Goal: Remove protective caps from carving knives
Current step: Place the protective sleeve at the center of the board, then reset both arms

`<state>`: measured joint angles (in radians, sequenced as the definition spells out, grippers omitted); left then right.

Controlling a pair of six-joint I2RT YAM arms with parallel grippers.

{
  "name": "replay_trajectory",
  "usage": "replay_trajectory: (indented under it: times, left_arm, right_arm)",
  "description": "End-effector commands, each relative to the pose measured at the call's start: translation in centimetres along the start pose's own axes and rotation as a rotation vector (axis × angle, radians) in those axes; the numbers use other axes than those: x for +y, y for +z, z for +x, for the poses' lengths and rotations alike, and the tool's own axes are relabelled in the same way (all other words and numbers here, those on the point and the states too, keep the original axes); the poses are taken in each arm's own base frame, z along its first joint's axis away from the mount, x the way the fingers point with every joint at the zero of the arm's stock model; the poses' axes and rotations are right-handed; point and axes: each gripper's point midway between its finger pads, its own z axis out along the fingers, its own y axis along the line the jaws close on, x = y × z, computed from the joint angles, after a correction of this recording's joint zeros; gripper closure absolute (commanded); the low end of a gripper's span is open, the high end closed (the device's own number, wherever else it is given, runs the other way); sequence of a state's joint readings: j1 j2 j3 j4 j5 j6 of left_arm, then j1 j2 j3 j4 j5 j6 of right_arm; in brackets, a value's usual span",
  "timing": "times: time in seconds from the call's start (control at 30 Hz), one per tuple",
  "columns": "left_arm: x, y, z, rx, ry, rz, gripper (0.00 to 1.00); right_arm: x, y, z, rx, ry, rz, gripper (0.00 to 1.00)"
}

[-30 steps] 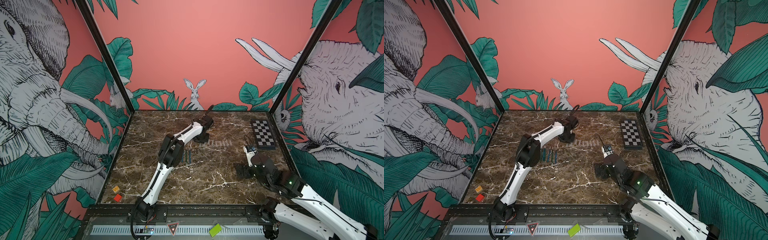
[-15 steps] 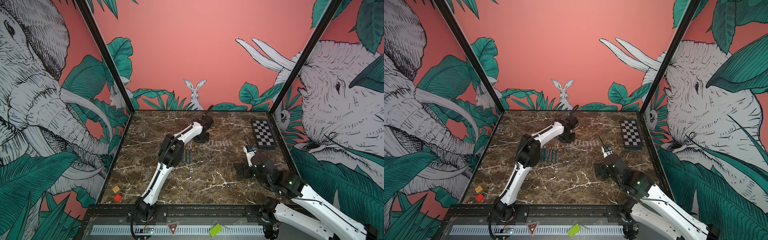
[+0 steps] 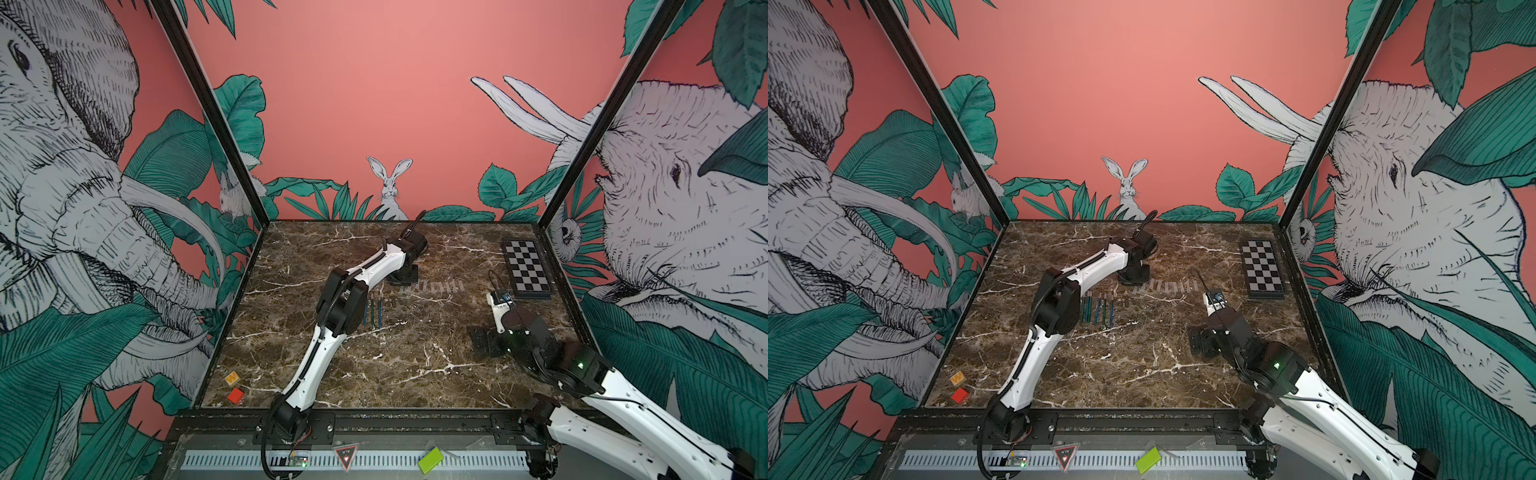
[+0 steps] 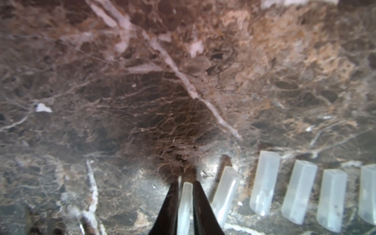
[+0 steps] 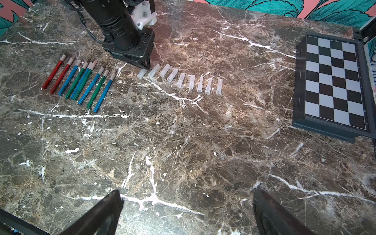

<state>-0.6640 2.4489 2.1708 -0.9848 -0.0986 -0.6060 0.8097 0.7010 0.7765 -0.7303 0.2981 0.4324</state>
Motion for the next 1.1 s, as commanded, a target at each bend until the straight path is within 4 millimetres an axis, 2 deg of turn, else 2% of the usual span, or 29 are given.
replay_trajectory:
  times: [0.0, 0.13, 0.23, 0.3, 0.43, 0.5, 0.57, 0.63, 0.73, 0.8, 0.97, 1.07]
  left_arm:
    - [0.4, -5.0, -1.7, -0.079, -0.030, 0.020, 0.81]
    - [0.0, -7.5, -2.6, -0.113, -0.025, 0.046, 0.75]
    - [0.2, -11.7, -4.1, -0.188, -0.007, 0.061, 0.68]
    - [1.0, -15.4, -5.2, -0.266, 0.023, 0.058, 0.59]
    - [4.7, -21.4, -5.7, -0.413, 0.079, -0.005, 0.35]
    - [7.0, -23.4, -4.9, -0.477, 0.098, -0.024, 0.18]
    - [9.2, -25.0, -3.5, -0.528, 0.095, -0.020, 0.08]
    - [11.7, -26.0, -2.0, -0.576, 0.081, -0.037, 0.01]
    - [16.2, -26.5, 0.9, -0.661, 0.038, -0.120, 0.01]
    - [19.3, -26.6, 2.9, -0.720, -0.001, -0.181, 0.01]
    - [24.7, -25.8, 6.7, -0.868, -0.031, -0.270, 0.01]
    - [27.9, -24.6, 8.1, -0.895, -0.124, -0.296, 0.01]
  right_arm:
    - [-0.1, 0.3, 0.2, 0.001, -0.012, 0.009, 0.01]
    - [-0.3, 0.3, 0.1, -0.002, -0.014, 0.020, 0.01]
    - [-0.7, 0.1, -0.2, -0.012, -0.015, 0.044, 0.01]
    - [-1.5, 0.0, -0.7, -0.039, -0.025, 0.089, 0.01]
    - [-3.1, 0.4, -2.0, -0.142, -0.058, 0.188, 0.01]
    - [-5.0, 0.8, -2.6, -0.223, -0.023, 0.308, 0.01]
    - [-6.8, 1.1, -3.1, -0.289, -0.012, 0.415, 0.01]
    - [-8.4, 1.4, -3.8, -0.334, 0.002, 0.504, 0.01]
    - [-11.5, 2.5, -4.6, -0.368, 0.032, 0.651, 0.01]
    - [-13.7, 4.1, -4.5, -0.370, 0.050, 0.721, 0.01]
    - [-18.8, 8.4, -3.2, -0.346, 0.153, 0.740, 0.01]
    - [-20.2, 11.0, -2.7, -0.331, 0.085, 0.716, 0.01]
